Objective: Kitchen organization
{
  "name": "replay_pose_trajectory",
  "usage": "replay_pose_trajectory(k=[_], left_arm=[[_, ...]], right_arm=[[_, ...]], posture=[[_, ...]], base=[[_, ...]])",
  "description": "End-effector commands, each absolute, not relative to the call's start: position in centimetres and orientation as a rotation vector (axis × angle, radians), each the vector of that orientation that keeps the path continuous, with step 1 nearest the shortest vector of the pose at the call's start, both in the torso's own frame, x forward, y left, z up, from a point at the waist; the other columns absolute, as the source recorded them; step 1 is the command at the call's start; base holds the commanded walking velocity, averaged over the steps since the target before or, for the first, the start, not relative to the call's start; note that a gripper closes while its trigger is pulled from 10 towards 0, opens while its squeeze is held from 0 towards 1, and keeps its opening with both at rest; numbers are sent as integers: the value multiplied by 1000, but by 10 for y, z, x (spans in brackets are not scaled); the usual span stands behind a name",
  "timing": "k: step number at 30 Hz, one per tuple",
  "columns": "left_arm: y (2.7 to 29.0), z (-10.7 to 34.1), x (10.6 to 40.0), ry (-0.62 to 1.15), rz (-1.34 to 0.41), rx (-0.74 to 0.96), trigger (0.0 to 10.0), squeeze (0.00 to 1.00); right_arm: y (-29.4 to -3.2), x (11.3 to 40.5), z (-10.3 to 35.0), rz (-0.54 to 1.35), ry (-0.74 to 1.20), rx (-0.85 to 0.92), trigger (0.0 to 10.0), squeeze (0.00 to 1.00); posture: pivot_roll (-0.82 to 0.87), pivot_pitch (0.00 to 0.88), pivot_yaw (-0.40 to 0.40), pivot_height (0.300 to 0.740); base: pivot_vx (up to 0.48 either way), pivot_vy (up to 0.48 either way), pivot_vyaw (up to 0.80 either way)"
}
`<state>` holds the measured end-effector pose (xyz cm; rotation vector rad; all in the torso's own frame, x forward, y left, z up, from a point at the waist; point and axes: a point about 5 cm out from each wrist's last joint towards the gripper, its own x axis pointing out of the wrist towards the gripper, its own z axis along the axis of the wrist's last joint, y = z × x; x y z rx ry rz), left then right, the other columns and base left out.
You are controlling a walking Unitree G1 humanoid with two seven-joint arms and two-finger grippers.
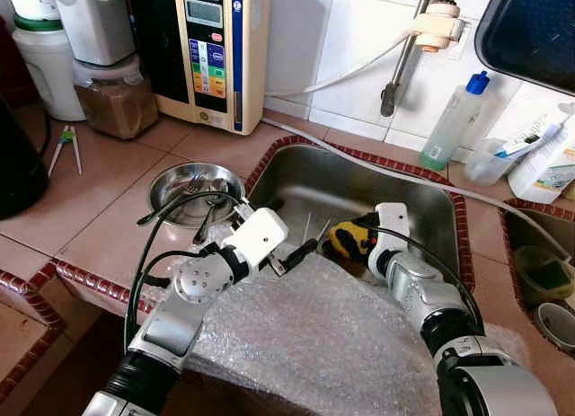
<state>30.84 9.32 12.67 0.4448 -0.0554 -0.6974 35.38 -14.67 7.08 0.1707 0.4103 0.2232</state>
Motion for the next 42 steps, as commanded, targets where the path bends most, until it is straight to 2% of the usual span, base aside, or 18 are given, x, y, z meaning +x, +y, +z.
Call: replay_pose_trajectory(k=[1, 33, 34, 35, 37, 42], left_arm=[[101, 136, 319, -86, -607, 468, 10000, 1000], [105, 138, 323, -85, -576, 466, 10000, 1000], [126, 147, 342, -50, -380, 391, 10000, 0], [139, 151, 351, -22, -274, 333, 10000, 0], [150, 155, 358, 6, -183, 271, 10000, 0], [147, 155, 359, 4, -196, 267, 10000, 0]], right_arm=[[-147, 362, 88, 225, 338, 188, 10000, 1000], [-146, 362, 89, 232, 327, 194, 10000, 1000], [-135, 360, 106, 301, 197, 181, 10000, 0], [-130, 357, 116, 341, 112, 172, 10000, 0], [-127, 354, 129, 357, 24, 160, 10000, 0], [-130, 356, 129, 346, 22, 161, 10000, 0]], posture=[[54, 0, -82, 740], [53, 0, -82, 740], [34, 0, -79, 740], [34, 0, -79, 740], [34, 0, -79, 740], [31, 0, -77, 740]], base=[[0, 0, 0], [0, 0, 0], [0, 0, 0], [0, 0, 0], [0, 0, 0], [0, 0, 0]])
